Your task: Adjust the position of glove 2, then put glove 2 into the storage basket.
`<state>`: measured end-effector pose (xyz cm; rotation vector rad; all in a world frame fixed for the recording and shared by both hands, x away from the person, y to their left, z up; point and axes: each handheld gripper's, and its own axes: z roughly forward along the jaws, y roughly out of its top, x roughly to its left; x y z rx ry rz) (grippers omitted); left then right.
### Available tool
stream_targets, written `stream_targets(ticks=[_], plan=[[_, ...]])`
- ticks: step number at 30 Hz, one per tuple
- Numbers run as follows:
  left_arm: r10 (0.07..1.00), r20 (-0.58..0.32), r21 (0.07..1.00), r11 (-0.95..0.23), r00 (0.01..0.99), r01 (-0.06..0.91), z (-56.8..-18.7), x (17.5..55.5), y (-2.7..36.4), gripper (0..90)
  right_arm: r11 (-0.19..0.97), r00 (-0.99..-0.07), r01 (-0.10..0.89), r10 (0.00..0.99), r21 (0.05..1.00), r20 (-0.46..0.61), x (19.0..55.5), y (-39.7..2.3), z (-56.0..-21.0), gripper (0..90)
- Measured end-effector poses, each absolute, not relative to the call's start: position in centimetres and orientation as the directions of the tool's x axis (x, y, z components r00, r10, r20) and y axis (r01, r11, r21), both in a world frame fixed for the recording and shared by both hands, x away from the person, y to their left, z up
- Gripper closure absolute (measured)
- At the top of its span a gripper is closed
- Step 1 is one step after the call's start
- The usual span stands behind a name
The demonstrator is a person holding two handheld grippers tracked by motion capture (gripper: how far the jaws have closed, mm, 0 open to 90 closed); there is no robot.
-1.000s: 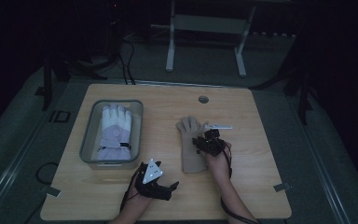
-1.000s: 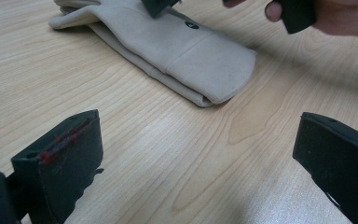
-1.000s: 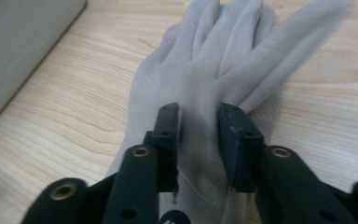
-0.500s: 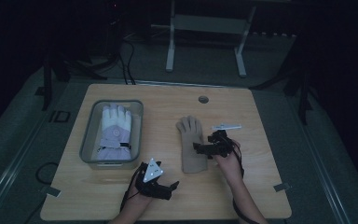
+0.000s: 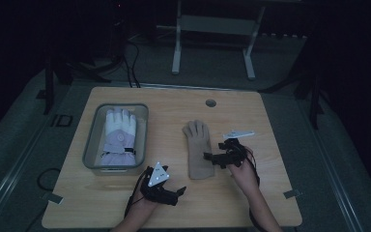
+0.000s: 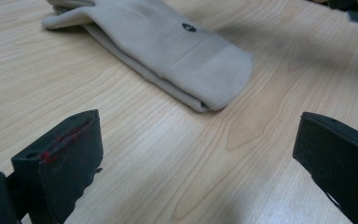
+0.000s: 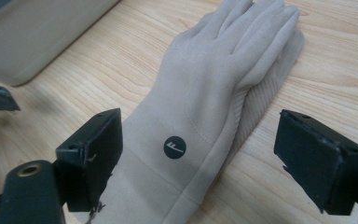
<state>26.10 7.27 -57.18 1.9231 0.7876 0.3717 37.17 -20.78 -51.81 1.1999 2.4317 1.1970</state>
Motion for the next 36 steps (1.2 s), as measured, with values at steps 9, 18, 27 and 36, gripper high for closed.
stream_targets(ticks=[9, 18, 27, 36], plan=[[0.64, -0.078, 0.884, -0.31, 0.765, 0.349, -55.9, 27.0, 7.4, 1.9, 0.331, -0.66, 0.56, 0.733, 0.759, 0.167, 36.8, -21.9, -50.5, 12.0], [0.591, -0.082, 0.841, -0.391, 0.802, 0.374, -55.0, 28.1, 5.9, 2.0, 0.308, -0.657, 0.549, 0.734, 0.777, 0.173, 37.9, -21.8, -49.2, 16.8], [0.516, -0.008, 0.829, -0.476, 0.857, 0.294, -54.7, 29.4, 3.7, 16.0, 0.29, -0.636, 0.566, 0.75, 0.772, 0.184, 40.9, -20.4, -49.3, 26.0], [0.426, 0.054, 0.761, -0.603, 0.903, 0.239, -54.7, 31.0, 0.4, 18.3, 0.278, -0.569, 0.647, 0.796, 0.71, 0.207, 44.7, -18.8, -51.4, 23.6]])
